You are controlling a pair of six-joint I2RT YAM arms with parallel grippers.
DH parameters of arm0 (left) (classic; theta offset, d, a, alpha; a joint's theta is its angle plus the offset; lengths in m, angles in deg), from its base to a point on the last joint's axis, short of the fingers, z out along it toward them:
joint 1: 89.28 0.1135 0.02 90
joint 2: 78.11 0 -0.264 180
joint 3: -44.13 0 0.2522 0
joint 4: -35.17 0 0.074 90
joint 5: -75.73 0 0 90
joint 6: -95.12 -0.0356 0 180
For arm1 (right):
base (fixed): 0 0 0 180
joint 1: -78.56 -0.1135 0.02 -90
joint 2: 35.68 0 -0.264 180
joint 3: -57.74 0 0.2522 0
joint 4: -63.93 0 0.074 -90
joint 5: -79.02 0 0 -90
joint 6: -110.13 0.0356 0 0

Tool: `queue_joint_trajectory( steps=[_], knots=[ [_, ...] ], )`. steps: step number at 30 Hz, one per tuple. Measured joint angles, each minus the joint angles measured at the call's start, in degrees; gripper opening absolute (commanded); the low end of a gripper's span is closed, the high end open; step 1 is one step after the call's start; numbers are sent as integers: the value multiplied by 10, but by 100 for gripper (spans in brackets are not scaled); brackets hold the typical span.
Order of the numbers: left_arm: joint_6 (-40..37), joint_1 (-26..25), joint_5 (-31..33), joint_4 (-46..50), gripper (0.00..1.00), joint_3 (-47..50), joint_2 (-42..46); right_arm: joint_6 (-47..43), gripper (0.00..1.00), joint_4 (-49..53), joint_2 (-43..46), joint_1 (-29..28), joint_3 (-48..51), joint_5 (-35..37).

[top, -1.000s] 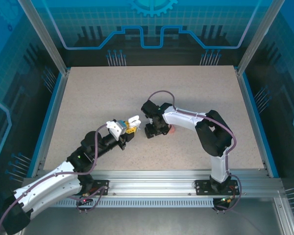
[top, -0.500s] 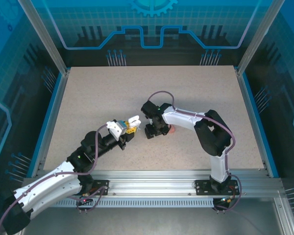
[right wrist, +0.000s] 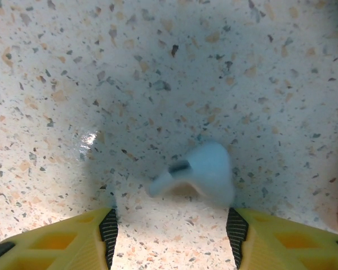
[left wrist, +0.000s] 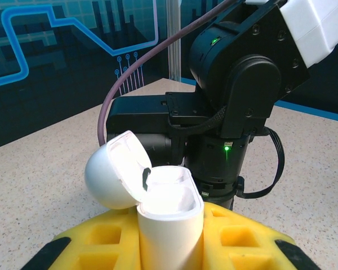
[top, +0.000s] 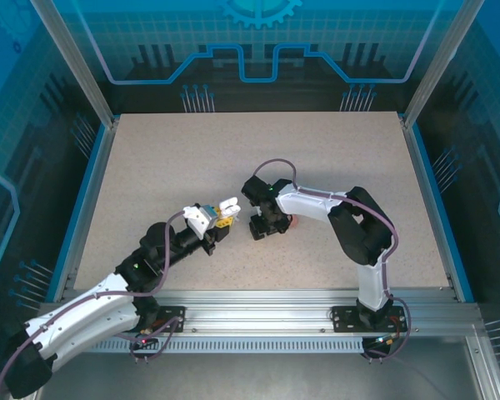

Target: Insert the wireless bluetooth earbuds into the charging case

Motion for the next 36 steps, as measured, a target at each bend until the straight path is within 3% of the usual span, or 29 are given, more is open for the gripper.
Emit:
queue_joint_trajectory(
  steps=[14,18,25,36],
  knots=[
    [0,0,0,0,0,0,-2,0,58,-14,54,8,34,12],
    [0,0,0,0,0,0,0,2,55,-32,70,13,34,5],
    [0,0,0,1,0,0,11,7,40,-27,72,21,30,19],
    [0,0,2,1,0,0,11,10,41,-37,44,26,25,17]
  ],
)
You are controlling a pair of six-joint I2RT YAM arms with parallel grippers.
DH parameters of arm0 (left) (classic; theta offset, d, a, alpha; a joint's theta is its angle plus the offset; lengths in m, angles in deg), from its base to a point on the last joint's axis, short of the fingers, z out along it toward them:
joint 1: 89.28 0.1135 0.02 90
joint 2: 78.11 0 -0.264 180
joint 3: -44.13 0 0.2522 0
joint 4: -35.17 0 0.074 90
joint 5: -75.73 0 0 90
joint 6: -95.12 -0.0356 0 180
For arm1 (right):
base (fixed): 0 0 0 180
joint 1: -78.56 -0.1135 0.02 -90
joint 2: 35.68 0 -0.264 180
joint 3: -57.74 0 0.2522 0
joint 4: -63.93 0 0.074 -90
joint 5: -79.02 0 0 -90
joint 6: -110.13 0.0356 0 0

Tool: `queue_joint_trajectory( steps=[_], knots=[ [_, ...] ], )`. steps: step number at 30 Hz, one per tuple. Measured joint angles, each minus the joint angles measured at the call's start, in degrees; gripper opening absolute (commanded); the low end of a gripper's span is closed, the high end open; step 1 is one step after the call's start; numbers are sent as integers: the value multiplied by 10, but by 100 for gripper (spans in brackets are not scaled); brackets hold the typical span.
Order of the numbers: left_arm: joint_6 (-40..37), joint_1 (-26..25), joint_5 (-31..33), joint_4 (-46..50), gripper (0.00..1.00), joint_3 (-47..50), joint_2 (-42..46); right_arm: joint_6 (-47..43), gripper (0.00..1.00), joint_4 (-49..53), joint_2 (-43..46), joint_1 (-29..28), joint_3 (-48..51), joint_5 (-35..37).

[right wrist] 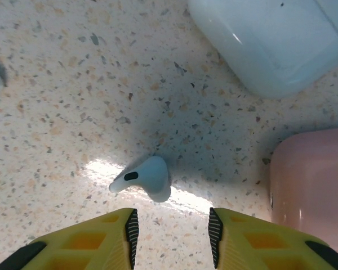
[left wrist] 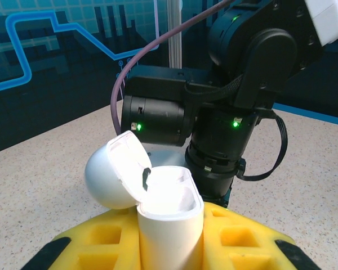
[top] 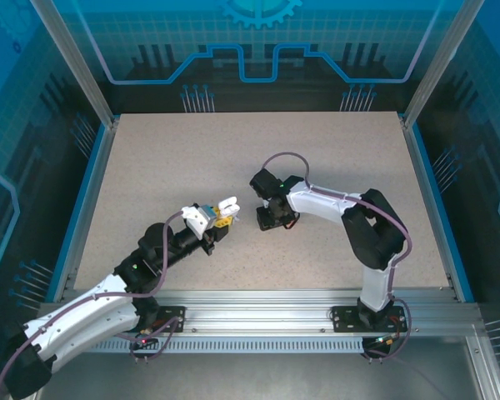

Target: Insert the wireless bluetooth earbuds into the charging case

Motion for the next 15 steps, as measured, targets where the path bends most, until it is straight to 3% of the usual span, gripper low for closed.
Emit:
queue_joint_trajectory(
  steps=[15],
  knots=[
    [0,0,0,6,0,0,0,0,41,-2,-27,0,-25,4]
  ],
)
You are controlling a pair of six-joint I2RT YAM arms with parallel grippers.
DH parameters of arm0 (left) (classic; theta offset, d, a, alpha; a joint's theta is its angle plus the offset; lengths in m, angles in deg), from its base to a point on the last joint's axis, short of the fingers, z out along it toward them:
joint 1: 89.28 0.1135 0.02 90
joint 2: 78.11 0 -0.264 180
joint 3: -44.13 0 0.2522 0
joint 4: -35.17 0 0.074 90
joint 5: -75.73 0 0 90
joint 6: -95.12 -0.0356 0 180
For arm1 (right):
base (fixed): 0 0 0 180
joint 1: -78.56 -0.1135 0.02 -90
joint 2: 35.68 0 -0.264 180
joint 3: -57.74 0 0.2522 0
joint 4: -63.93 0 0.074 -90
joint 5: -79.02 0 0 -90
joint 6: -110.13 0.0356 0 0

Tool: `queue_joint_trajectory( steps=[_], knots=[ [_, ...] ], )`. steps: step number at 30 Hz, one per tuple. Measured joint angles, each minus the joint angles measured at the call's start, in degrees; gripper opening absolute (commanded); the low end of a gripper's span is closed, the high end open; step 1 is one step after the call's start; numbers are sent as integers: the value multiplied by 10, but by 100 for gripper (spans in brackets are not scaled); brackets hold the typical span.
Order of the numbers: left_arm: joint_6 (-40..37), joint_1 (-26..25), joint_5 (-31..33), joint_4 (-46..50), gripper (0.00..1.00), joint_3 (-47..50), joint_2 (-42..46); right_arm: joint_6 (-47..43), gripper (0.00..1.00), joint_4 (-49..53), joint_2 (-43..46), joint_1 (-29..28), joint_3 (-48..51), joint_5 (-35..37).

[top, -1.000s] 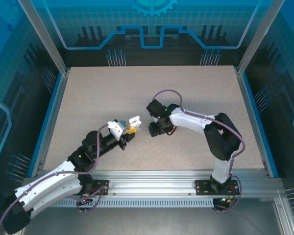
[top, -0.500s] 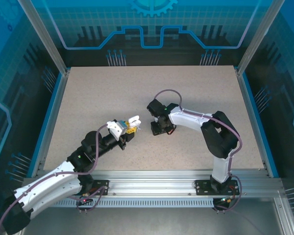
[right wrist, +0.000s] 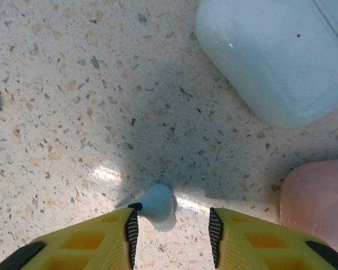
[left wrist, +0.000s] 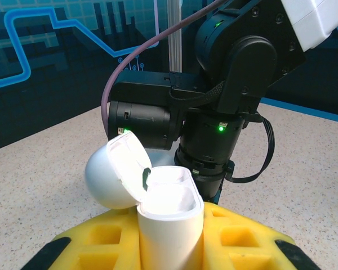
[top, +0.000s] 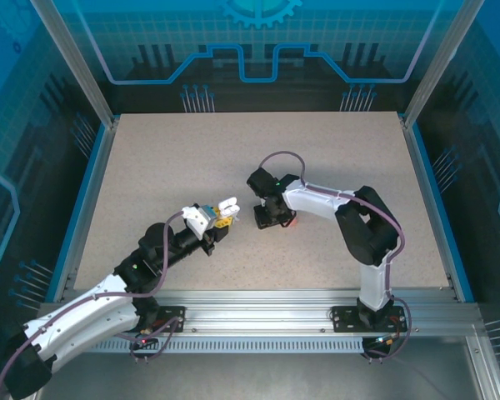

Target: Insert the wireless bluetooth earbuds into the charging case

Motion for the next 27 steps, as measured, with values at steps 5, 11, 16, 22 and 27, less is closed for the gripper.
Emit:
queue_joint_trajectory(
  steps=[5,11,16,22,27],
  knots=[
    [0,0,0,2,0,0,0,0,41,0,-15,0,-10,2],
    [0,0,0,2,0,0,0,0,41,0,-28,0,-23,1],
    [0,0,0,2,0,0,0,0,39,0,-33,0,-34,-2],
    [0,0,0,3,0,0,1,0,36,2,-35,0,-35,-7],
    [0,0,0,3,0,0,3,-2,47,20,-35,-2,-45,-4]
  ],
)
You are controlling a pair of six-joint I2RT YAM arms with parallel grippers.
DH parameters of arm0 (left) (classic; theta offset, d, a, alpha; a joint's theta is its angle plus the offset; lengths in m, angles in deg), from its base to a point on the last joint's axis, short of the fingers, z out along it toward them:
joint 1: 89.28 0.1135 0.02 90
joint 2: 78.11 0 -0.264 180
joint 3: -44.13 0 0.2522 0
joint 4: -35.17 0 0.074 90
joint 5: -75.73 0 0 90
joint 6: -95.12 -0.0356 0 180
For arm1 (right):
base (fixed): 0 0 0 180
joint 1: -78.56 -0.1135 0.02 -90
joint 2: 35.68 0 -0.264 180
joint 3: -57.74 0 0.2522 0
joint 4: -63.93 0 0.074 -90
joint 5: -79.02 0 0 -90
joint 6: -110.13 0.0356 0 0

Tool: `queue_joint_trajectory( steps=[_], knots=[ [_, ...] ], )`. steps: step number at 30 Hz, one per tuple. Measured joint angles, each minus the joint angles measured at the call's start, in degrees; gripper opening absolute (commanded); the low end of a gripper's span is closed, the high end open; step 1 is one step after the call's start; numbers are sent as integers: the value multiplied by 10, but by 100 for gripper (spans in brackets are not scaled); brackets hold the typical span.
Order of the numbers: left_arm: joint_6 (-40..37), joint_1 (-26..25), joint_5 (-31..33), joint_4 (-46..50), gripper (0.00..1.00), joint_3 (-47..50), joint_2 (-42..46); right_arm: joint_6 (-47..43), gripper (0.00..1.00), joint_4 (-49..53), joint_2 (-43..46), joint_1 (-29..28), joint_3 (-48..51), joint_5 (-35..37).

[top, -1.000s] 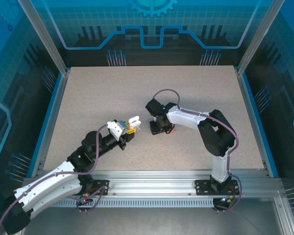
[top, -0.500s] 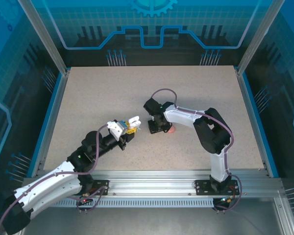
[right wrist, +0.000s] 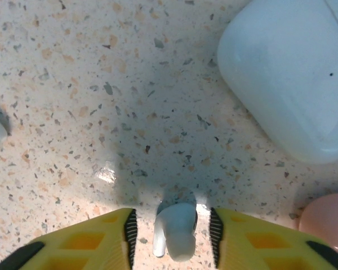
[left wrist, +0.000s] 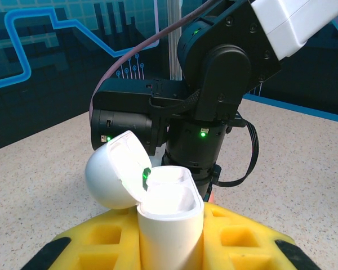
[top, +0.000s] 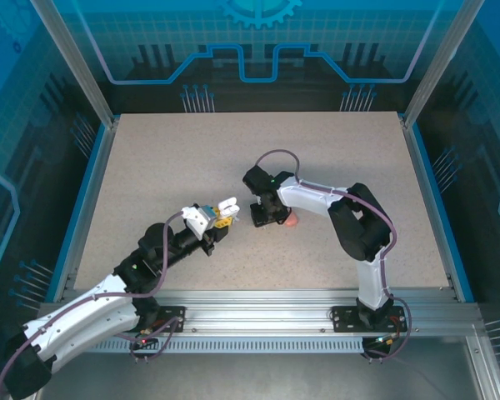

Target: Insert the wireless bluetooth earbuds into the charging case

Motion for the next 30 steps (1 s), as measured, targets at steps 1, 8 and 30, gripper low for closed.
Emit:
queue_joint_trajectory(
  steps=[1,8,30],
  knots=[
    [0,0,0,0,0,0,0,0,48,2,0,0,-2,0],
    [0,0,0,0,0,0,0,-1,45,17,3,0,-3,5],
    [0,0,0,0,0,0,0,6,43,-22,47,8,39,-21]
  ],
)
